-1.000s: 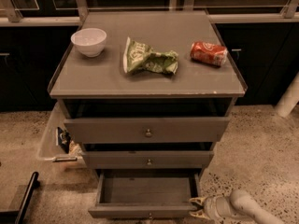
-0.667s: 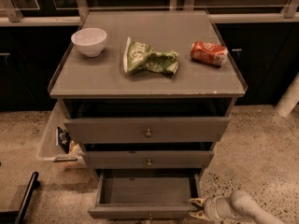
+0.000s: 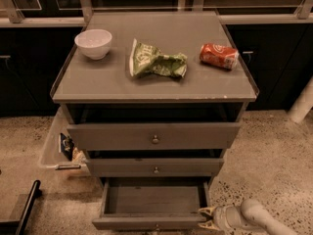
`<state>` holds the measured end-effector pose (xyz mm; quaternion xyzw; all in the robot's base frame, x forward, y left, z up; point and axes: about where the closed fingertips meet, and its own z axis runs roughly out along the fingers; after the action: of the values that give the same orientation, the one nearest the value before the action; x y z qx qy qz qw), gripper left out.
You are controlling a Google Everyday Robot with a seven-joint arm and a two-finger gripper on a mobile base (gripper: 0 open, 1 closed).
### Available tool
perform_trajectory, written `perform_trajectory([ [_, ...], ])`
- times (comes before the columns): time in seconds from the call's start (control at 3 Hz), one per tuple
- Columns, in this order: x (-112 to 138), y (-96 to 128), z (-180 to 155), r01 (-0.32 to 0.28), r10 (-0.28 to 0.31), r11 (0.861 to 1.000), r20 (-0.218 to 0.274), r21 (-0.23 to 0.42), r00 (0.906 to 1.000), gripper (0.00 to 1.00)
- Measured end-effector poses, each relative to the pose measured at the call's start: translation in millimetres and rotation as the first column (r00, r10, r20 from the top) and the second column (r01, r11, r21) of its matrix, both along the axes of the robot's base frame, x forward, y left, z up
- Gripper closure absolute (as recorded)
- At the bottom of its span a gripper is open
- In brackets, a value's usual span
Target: Open bottom drawer
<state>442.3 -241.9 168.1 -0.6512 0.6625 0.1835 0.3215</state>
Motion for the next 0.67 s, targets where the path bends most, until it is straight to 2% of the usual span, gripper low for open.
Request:
perform_trajectory([
  [0.33, 0.0, 0.0, 0.1, 0.000, 0.000, 1.000, 0.000, 0.000, 1.0000, 0.16],
  [0.67, 0.2, 0.7, 1.4, -0.003, 0.003, 1.000, 0.001, 0.002, 1.0000, 0.00],
])
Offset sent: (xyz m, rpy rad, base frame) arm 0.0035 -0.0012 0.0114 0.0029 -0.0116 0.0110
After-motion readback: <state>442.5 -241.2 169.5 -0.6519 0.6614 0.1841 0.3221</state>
